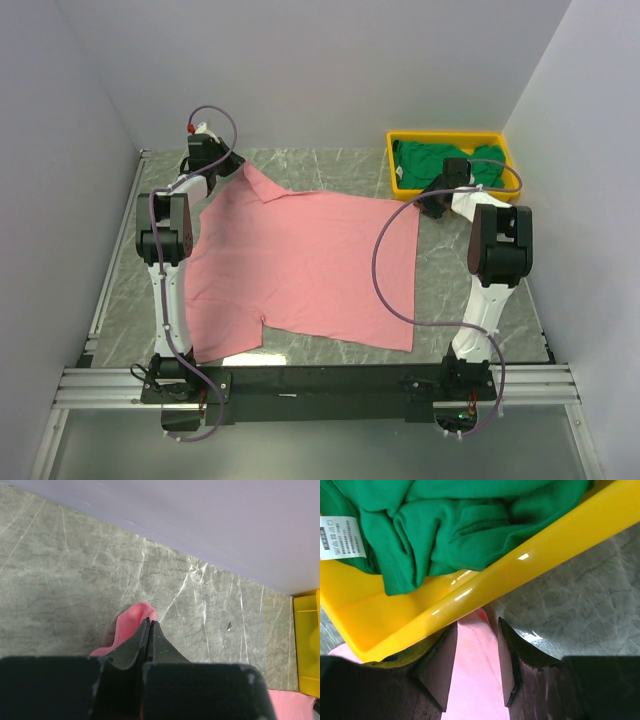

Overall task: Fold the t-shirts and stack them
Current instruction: Fold the tshirt

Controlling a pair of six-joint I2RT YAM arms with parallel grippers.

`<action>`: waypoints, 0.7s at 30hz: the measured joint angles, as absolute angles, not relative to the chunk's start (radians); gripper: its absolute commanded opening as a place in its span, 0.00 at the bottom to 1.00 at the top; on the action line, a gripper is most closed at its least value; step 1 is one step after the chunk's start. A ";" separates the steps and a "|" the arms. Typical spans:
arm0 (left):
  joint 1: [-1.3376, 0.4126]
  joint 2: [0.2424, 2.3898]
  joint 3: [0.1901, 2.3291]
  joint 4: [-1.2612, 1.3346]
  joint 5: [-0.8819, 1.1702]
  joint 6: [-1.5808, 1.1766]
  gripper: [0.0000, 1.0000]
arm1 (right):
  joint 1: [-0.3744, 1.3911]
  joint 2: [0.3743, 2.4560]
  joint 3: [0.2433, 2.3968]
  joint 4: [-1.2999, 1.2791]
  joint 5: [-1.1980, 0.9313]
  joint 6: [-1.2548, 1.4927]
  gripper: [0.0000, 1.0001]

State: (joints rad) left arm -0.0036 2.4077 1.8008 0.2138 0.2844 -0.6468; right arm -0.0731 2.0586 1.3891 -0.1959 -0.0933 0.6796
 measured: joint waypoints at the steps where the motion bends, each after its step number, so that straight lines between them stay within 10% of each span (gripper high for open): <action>1: -0.002 2.408 1.801 0.212 0.285 -0.647 0.01 | -0.073 2.062 1.390 -0.196 -0.096 0.680 0.45; 16: 0.020 2.408 1.801 0.202 0.293 -0.646 0.01 | -0.073 2.083 1.402 -0.196 -0.125 0.696 0.34; 21: 0.020 2.406 1.800 0.202 0.302 -0.646 0.01 | -0.075 2.084 1.402 -0.195 -0.124 0.704 0.15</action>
State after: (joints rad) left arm 0.0200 2.4058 1.8004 0.2016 0.3023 -0.6464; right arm -0.0750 2.0838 1.4025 -0.1947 -0.1242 0.7044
